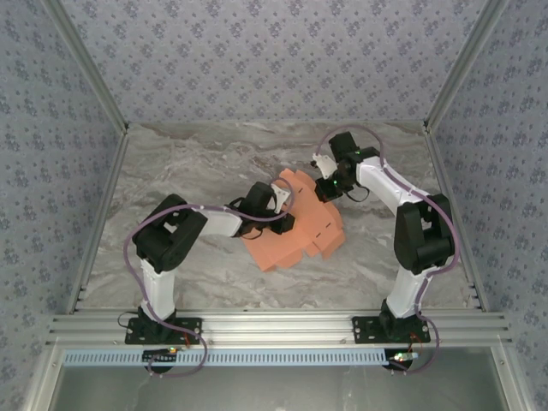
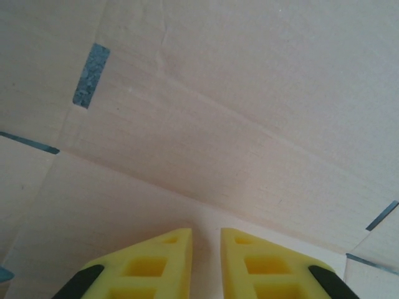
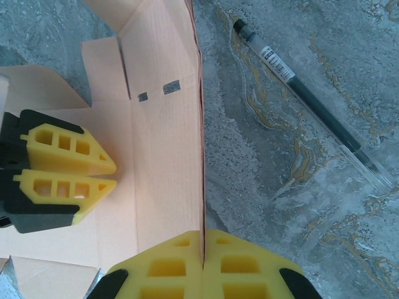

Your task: Fold the paper box

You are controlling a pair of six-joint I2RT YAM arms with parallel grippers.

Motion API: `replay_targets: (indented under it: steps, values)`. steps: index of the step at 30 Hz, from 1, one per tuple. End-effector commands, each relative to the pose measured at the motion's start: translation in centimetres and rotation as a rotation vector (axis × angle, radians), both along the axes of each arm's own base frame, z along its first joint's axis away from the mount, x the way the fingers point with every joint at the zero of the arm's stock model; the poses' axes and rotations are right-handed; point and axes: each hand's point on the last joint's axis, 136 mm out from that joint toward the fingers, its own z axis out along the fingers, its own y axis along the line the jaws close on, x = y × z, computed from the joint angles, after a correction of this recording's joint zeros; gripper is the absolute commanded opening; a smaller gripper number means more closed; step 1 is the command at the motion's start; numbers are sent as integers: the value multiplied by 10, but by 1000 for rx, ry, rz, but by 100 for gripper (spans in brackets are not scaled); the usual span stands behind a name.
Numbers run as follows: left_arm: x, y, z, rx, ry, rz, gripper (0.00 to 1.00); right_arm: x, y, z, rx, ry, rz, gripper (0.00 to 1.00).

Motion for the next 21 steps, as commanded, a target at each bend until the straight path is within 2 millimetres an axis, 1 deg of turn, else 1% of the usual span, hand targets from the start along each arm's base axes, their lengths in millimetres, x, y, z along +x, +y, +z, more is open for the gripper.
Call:
replay_targets:
  steps: [1,4,7,12,15,19,21]
  values:
    - [-10,7,-29,10,57,26,16,2,12,16,37,-23,-15,0]
    - [-10,9,-34,-14,68,58,13,-6,26,23,44,-43,-2,0]
    - [-9,11,-37,-35,65,87,11,-16,38,26,16,-71,8,0]
    - [-7,15,-39,-78,49,138,8,-33,60,18,-42,-110,21,0]
    - [-5,17,-39,-108,42,168,8,-38,71,13,-49,-134,22,0]
    - [-5,20,-38,-138,29,196,7,-38,80,10,-48,-164,11,0]
    - [-5,21,-37,-145,31,201,7,-37,81,9,-51,-173,5,0]
